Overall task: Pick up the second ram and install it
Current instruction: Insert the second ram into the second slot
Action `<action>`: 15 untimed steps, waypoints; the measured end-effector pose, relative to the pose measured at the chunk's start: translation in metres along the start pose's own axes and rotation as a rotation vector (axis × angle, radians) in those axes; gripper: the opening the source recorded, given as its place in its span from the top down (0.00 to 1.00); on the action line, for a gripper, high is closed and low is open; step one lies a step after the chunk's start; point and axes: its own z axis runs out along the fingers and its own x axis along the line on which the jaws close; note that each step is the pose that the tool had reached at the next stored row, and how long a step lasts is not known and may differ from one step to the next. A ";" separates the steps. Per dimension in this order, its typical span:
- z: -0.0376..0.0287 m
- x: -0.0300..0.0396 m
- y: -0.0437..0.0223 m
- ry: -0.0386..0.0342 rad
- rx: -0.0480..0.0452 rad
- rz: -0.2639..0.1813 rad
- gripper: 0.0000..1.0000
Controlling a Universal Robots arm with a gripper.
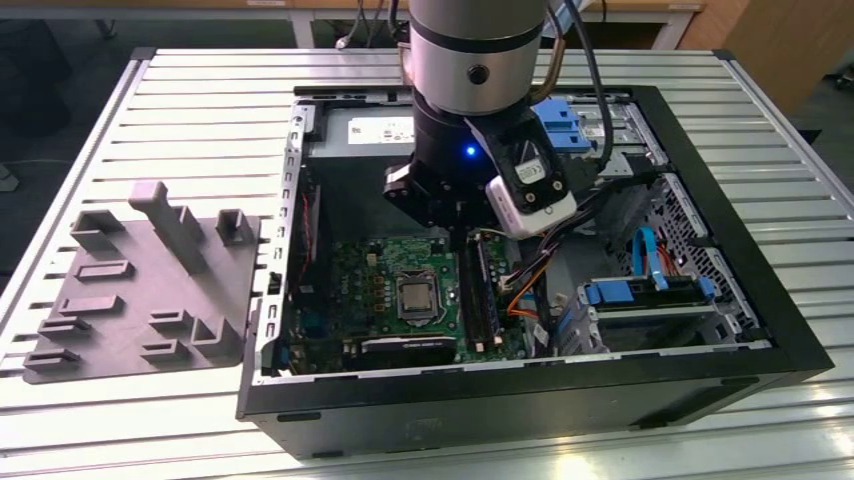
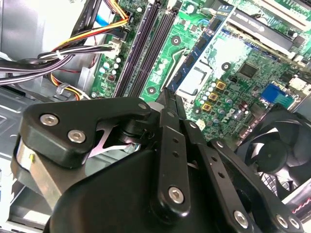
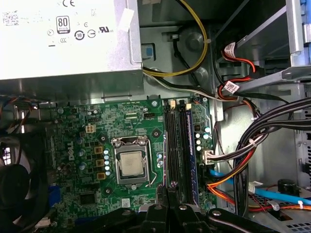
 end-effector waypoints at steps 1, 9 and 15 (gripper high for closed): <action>0.0000 0.0000 0.0000 0.0000 0.0000 0.000 0.88; 0.0017 0.0001 0.0000 -0.0001 -0.0004 0.000 0.88; 0.0042 0.0002 0.0000 0.0000 -0.0002 0.000 0.88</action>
